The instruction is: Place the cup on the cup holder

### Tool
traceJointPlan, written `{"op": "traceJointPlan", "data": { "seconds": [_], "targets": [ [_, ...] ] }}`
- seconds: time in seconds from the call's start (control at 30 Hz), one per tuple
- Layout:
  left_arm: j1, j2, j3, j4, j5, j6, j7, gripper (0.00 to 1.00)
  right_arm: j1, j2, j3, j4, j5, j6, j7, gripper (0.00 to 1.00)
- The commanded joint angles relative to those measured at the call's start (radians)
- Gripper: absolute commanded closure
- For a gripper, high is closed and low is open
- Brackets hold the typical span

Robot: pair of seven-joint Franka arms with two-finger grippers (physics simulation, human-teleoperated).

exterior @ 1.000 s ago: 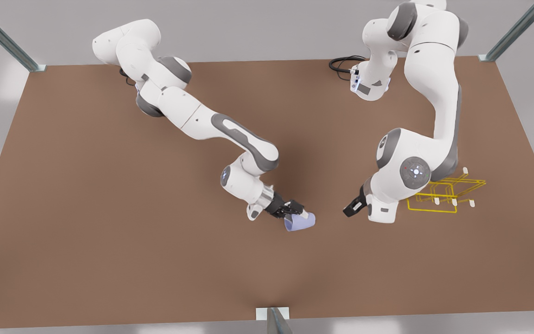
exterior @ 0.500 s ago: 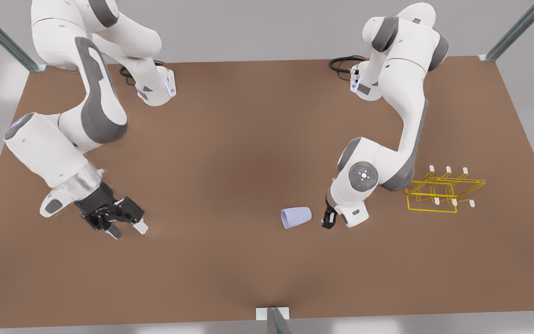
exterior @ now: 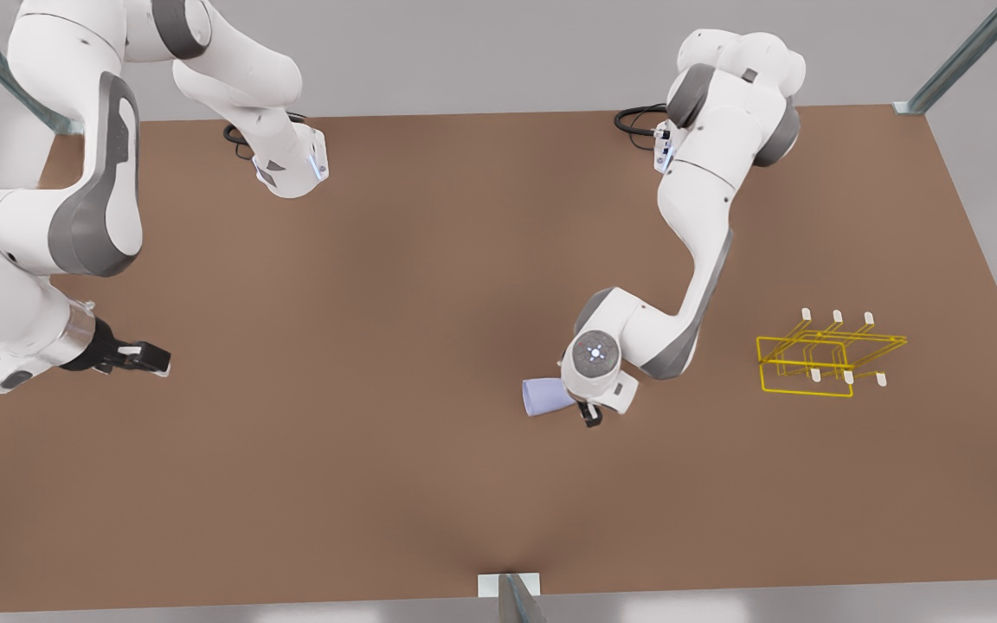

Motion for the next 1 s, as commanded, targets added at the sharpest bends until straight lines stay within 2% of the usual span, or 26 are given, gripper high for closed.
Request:
{"op": "traceJointPlan", "data": {
  "seconds": [0.0, 0.17, 0.43, 0.97],
  "targets": [
    [-0.016, 0.0, -0.001, 0.002, 0.001, 0.037, -0.599, 0.0, 0.026, 0.02, 0.006, 0.012, 0.001, 0.054, -0.066, 0.0],
    [-0.024, 0.013, -0.004, 0.008, 0.0, 0.103, -0.513, 0.0, 0.02, 0.017, 0.001, 0.003, -0.003, -0.021, -0.056, 0.0],
    [-0.09, 0.014, -0.004, -0.024, 0.017, 0.091, -0.289, 0.0, 0.017, 0.009, -0.002, 0.0, -0.022, -0.018, -0.057, 0.0],
    [-0.102, 0.008, 0.001, -0.039, 0.035, 0.069, -0.019, 0.0, 0.017, 0.011, -0.003, 0.004, -0.02, -0.018, -0.057, 0.0]
  ]
}}
